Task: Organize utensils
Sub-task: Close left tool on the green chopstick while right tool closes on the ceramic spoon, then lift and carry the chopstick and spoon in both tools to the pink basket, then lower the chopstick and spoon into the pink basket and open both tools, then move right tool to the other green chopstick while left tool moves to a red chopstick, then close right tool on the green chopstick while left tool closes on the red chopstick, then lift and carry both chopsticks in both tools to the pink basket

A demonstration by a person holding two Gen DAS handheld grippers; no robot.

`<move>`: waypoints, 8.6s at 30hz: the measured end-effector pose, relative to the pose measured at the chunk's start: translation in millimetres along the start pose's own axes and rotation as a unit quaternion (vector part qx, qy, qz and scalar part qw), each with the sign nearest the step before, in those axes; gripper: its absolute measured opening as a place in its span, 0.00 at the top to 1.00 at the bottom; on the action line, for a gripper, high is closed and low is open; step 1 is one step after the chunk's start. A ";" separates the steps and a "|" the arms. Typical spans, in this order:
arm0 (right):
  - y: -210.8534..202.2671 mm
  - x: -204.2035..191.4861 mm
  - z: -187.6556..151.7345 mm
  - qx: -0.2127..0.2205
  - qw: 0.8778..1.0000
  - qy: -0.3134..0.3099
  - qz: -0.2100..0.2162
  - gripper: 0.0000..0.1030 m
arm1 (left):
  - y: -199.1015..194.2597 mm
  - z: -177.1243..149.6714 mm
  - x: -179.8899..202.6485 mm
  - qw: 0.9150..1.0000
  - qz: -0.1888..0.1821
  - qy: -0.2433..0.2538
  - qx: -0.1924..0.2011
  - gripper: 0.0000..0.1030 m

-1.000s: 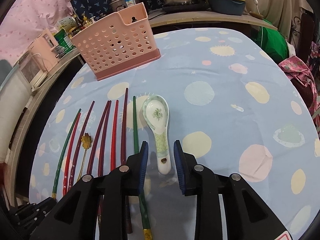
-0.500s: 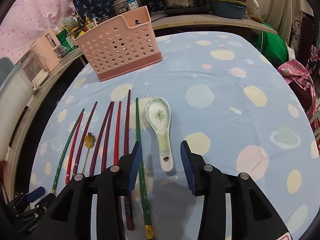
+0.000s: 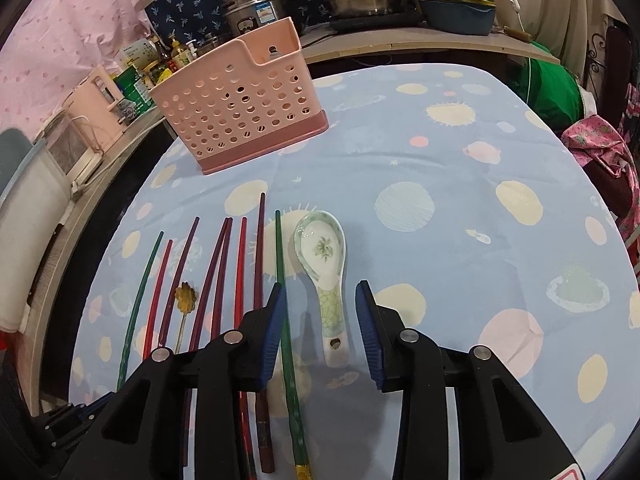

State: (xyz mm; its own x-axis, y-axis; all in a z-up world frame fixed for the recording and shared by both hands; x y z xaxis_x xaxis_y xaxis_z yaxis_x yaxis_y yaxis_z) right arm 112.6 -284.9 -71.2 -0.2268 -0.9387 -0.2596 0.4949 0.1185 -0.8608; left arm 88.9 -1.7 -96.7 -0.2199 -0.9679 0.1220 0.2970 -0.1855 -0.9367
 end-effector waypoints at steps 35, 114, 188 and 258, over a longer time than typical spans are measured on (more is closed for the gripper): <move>-61.1 -1.3 17.6 0.053 0.998 -0.016 -0.006 0.95 | -85.6 57.6 -9.0 0.996 -0.017 -0.023 0.085 0.94; -46.6 -23.0 70.2 0.044 0.998 -0.041 0.012 0.80 | -100.7 191.0 22.3 0.989 0.026 0.006 0.148 0.66; -18.3 -6.2 -103.3 -0.055 0.997 -0.060 -0.013 0.93 | -1.2 -11.5 29.4 0.999 0.018 0.036 0.005 0.84; -197.9 -39.7 209.0 0.250 0.964 -0.034 0.081 0.94 | -258.9 288.7 53.8 0.949 -0.050 -0.008 0.310 0.93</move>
State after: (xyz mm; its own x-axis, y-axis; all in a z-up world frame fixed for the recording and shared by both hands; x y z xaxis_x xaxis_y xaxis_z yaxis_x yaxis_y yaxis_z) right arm 199.0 -338.7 201.0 -0.0655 -0.9418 -0.3297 0.8654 0.1109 -0.4887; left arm 268.4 -54.7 247.1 -0.2625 -0.9419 0.2097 0.7667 -0.3355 -0.5474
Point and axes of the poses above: each gripper's, at about its wrist camera, not at the fingertips, and y roughly the way its jaws point, x to its right, z to its top, the point moved 3 cm from there along y, roughly the way its jaws point, and after that the axes turned 9 degrees about -x, right-handed, at the moved point
